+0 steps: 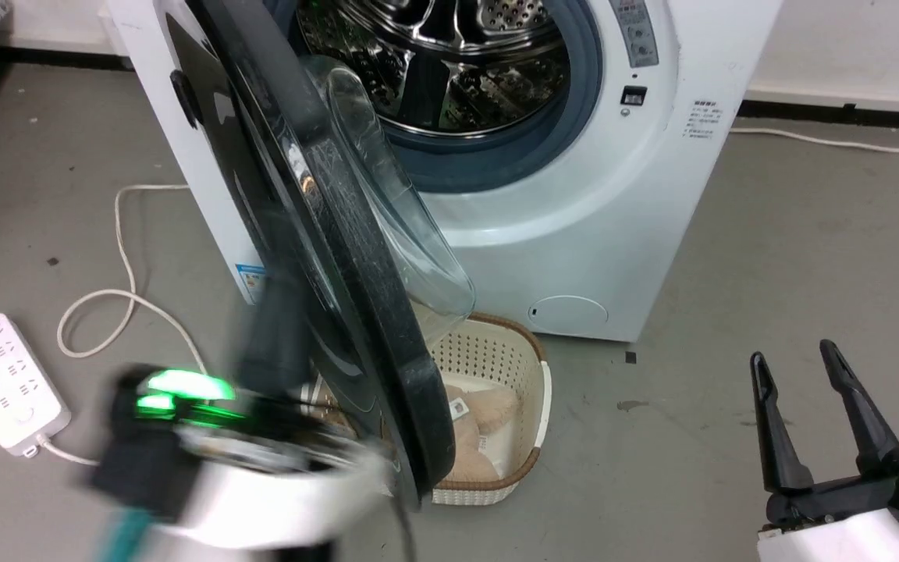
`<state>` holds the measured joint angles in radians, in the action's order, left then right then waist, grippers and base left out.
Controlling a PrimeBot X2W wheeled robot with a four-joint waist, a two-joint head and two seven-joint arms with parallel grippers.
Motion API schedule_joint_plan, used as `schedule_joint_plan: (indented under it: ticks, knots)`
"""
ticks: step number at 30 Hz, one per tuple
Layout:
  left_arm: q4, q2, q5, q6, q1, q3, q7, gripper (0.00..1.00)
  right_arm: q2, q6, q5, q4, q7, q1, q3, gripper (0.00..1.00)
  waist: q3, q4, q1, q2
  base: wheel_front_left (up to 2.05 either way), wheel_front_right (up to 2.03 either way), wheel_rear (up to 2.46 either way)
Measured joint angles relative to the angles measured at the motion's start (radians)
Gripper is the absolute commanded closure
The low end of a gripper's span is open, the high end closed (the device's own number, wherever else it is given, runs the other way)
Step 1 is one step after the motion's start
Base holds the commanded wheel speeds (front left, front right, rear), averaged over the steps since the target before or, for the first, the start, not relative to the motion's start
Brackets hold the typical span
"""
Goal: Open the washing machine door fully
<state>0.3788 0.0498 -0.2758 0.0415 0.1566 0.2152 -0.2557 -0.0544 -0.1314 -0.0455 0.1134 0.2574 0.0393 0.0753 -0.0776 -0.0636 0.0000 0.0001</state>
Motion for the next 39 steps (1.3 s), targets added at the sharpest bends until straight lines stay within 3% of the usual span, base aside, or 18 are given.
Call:
schedule_joint_plan:
  ticks: [9,12,16,22,28,33,39]
  knots:
    - [-0.129,-0.001,0.026,0.020,-0.053,0.250,0.092,1.00,0.000,0.000,-0.021,-0.010,0.000,0.000,-0.005,0.00,0.009,0.011,0.0000,0.0000,0.00,0.00,0.00]
    - [-0.175,-0.003,-0.048,0.021,-0.082,0.292,0.126,1.00,0.000,0.000,-0.026,-0.013,0.000,0.000,-0.004,0.00,0.009,0.014,0.0000,0.0000,0.00,0.00,0.00]
    - [-0.265,-0.001,-0.060,0.031,-0.083,0.290,0.154,1.00,0.000,0.000,-0.035,-0.015,0.000,0.000,0.001,0.00,0.008,0.015,0.0000,0.0000,0.00,0.00,0.00]
    - [-0.378,-0.001,-0.079,0.088,-0.091,0.254,0.176,1.00,0.001,0.000,-0.040,-0.021,0.000,0.000,-0.005,0.00,0.004,0.008,0.0000,0.0000,0.00,0.00,0.00]
    - [-0.402,0.022,-0.081,0.086,-0.099,0.242,0.152,1.00,0.001,0.000,-0.046,-0.031,0.000,0.000,-0.004,0.00,0.000,-0.030,0.0000,0.0000,0.00,0.00,0.00]
    - [-0.388,0.030,-0.089,0.090,-0.133,0.230,0.131,1.00,0.001,0.000,-0.046,-0.035,0.000,0.002,0.001,0.00,-0.005,-0.113,0.0000,0.0000,0.00,0.00,0.00]
    - [-0.381,0.078,-0.104,0.125,-0.148,0.154,0.107,1.00,0.001,0.000,-0.043,-0.043,0.001,0.001,-0.008,0.00,-0.019,-0.245,0.0001,-0.0001,0.00,0.00,0.00]
